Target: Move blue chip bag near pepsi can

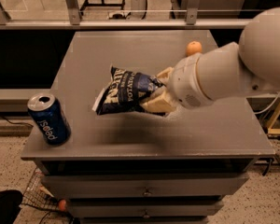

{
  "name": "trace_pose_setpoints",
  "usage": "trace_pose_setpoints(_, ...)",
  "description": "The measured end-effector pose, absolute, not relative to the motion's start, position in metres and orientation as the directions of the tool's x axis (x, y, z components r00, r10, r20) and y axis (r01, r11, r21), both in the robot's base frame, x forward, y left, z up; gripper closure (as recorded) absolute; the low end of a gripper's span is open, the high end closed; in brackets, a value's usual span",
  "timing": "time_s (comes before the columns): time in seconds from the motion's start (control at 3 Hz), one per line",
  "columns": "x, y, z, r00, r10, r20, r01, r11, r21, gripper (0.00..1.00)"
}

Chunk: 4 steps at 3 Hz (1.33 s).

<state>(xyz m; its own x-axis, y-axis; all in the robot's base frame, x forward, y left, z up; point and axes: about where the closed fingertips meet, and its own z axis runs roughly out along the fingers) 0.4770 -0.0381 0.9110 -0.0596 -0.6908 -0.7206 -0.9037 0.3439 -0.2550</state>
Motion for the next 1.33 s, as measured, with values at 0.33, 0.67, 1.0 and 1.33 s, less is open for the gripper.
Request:
trace_pose_setpoints(0.33,0.4722,-0.0416,0.9057,-0.070,-0.695,-0.716,-0.904,0.348,-0.249,0.82)
trace_pose_setpoints(0.67,0.4709,-0.0403,0.9073,-0.067,-0.697,-0.714,-0.904,0.345,-0.253,0.59)
trace_pose_setpoints(1.0,0.4697,-0.0389,0.9094,-0.063,-0.700,-0.711,-0.903,0.343,-0.258,0.35)
trace_pose_setpoints(1.33,0.4686,-0.0374,0.9114,-0.059,-0.702,-0.709,-0.903,0.341,-0.263,0.12)
